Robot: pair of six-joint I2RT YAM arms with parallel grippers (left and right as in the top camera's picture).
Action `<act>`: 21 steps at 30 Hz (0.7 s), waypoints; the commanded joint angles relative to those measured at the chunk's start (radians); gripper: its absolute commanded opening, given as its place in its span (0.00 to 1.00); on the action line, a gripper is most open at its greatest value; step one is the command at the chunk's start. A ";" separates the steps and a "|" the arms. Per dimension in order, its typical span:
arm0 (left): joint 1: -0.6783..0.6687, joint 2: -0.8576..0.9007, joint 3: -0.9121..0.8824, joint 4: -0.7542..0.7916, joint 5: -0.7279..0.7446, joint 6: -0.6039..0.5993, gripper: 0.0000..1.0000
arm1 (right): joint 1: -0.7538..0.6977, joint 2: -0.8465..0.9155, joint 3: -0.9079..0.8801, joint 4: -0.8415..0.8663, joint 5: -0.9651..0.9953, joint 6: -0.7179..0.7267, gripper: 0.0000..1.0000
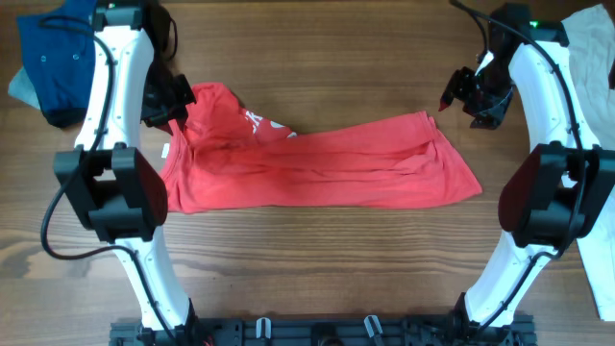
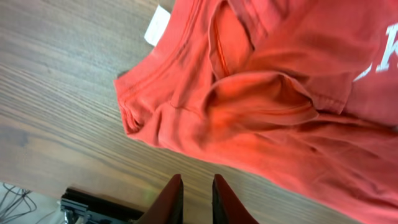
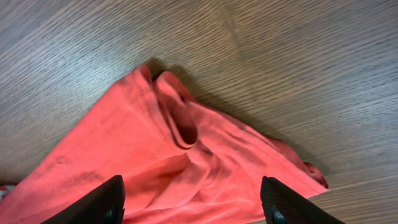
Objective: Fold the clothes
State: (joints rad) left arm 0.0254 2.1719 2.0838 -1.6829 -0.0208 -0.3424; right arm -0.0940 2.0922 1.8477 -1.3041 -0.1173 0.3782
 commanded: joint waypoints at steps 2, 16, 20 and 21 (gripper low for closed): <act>-0.024 0.003 -0.219 -0.003 0.034 -0.002 0.23 | 0.051 -0.020 -0.044 0.027 -0.030 -0.012 0.73; -0.014 0.005 -0.357 0.211 0.036 -0.006 0.58 | 0.071 -0.014 -0.138 0.311 -0.037 -0.118 0.70; -0.014 0.005 -0.357 0.211 0.035 -0.006 0.63 | 0.071 0.008 -0.148 0.332 -0.038 -0.116 0.60; -0.014 0.005 -0.357 0.214 0.035 -0.006 0.64 | 0.071 0.016 -0.148 0.331 -0.037 -0.117 0.61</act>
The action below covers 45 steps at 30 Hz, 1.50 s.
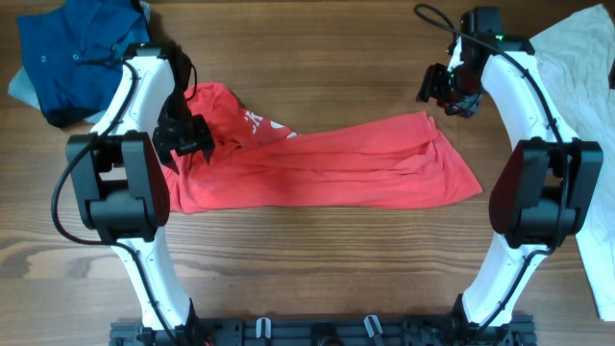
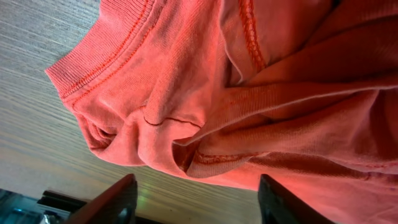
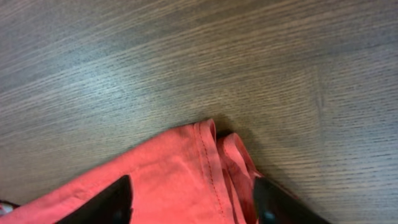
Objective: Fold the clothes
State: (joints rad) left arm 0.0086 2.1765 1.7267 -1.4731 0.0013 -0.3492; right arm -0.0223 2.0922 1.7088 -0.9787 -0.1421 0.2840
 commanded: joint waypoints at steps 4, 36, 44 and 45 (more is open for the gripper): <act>0.002 0.000 0.000 0.014 0.013 0.001 0.64 | -0.001 0.064 -0.010 -0.006 -0.017 -0.070 0.63; 0.003 0.000 0.000 0.034 0.013 0.001 0.61 | 0.005 0.031 -0.014 -0.146 0.068 0.147 0.04; 0.003 0.000 0.000 0.034 0.013 0.001 0.58 | 0.001 -0.148 -0.015 -0.287 0.101 0.172 0.04; 0.003 0.000 0.000 0.034 0.013 0.001 0.59 | 0.001 -0.157 -0.015 -0.313 0.129 0.183 0.05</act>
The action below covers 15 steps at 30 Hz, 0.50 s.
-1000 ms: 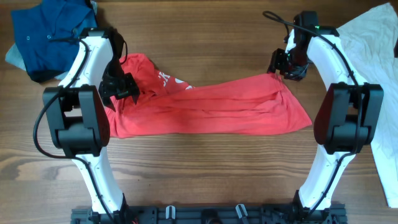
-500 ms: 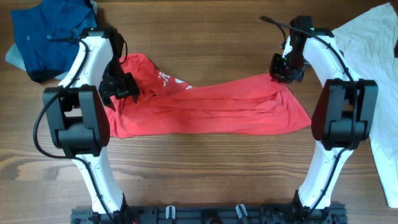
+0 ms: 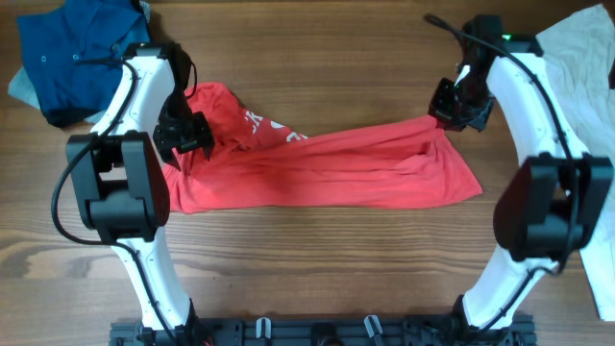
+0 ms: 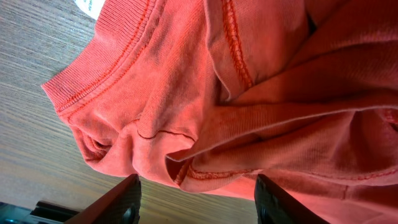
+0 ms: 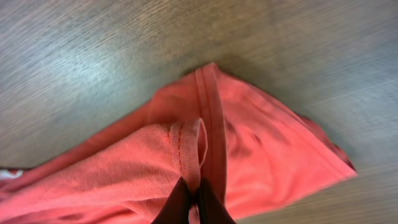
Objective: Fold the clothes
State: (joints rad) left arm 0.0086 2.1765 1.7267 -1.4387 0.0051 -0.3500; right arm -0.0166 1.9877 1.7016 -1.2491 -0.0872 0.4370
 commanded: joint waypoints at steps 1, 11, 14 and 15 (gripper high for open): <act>0.003 0.000 0.000 0.000 0.009 0.002 0.60 | -0.005 -0.055 -0.008 -0.076 0.103 0.043 0.04; 0.003 0.000 0.000 -0.016 0.001 0.002 0.60 | -0.008 -0.054 -0.210 -0.050 0.118 0.034 0.18; 0.003 0.000 0.000 -0.035 -0.007 0.005 0.60 | -0.025 -0.054 -0.267 -0.017 0.118 0.045 0.36; 0.003 0.000 0.000 -0.042 -0.020 0.005 0.60 | -0.034 -0.054 -0.269 -0.016 0.117 0.045 0.56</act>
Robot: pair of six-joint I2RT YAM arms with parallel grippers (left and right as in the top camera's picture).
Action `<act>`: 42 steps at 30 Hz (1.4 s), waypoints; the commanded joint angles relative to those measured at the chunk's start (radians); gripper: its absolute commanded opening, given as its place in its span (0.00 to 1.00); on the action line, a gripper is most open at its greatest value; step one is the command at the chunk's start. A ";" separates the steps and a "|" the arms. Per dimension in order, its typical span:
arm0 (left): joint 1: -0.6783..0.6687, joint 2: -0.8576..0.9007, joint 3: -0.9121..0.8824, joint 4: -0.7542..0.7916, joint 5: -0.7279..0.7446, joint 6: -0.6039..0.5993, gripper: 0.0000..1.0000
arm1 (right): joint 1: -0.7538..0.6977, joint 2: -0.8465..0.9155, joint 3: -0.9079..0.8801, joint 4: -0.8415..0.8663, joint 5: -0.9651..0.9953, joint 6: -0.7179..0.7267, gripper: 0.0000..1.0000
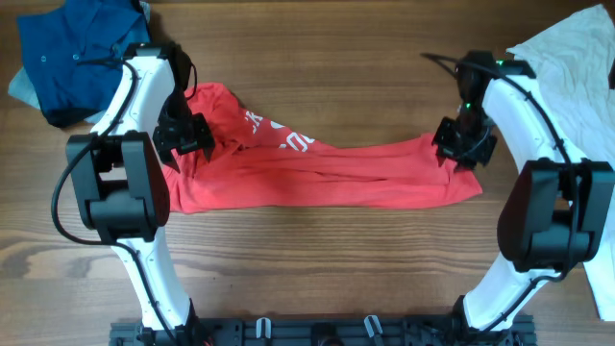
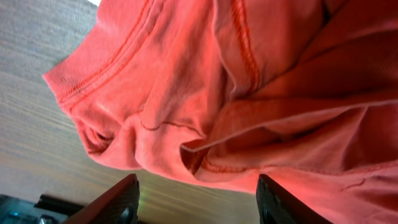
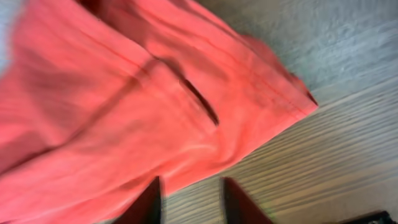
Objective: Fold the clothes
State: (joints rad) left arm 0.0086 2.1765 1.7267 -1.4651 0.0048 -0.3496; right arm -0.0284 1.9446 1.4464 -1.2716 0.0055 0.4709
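A red T-shirt (image 1: 327,173) lies stretched left to right across the wooden table, with white print near its collar. My left gripper (image 1: 187,136) sits low over the collar end, and its fingers stand wide open (image 2: 202,202) around the bunched collar and folds (image 2: 186,106). At the shirt's right end, my right gripper (image 1: 463,149) is open (image 3: 194,202). Only wood and the shirt's edge show between its fingers, and the hem (image 3: 249,81) lies just ahead of them. That view is blurred.
A blue garment (image 1: 58,58) is heaped at the far left corner, behind the left arm. A white cloth (image 1: 577,48) lies at the far right, and more white cloth shows at the table's right edge (image 1: 603,279). Bare wood (image 1: 317,269) lies in front of the shirt.
My right gripper was shut on the shirt's far right hem. It is now open and nearer the front, and the hem lies pulled forward over the shirt. The left gripper stays open at the collar.
First my left gripper was shut beside the collar and the right one open above the far right corner. Then the left stood open over the collar and the right open at the hem. The right shut on the hem, and now that edge lies folded forward, released.
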 commanded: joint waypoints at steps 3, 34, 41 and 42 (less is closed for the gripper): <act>0.003 0.000 0.000 -0.024 -0.047 0.005 0.61 | -0.048 -0.011 -0.011 -0.002 0.011 0.010 1.00; -0.047 -0.034 -0.254 0.321 0.144 0.098 0.06 | -0.015 -0.008 -0.198 0.377 -0.236 -0.185 0.07; 0.086 -0.034 -0.356 0.348 0.140 0.045 0.12 | -0.015 0.000 -0.198 0.380 -0.191 -0.093 0.07; 0.109 -0.034 -0.361 0.332 0.140 0.015 0.14 | -0.015 0.001 -0.198 0.381 -0.163 -0.063 0.07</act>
State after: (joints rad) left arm 0.0483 2.1052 1.4231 -1.1221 0.2455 -0.2787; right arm -0.0444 1.9358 1.2579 -0.8955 -0.2192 0.3412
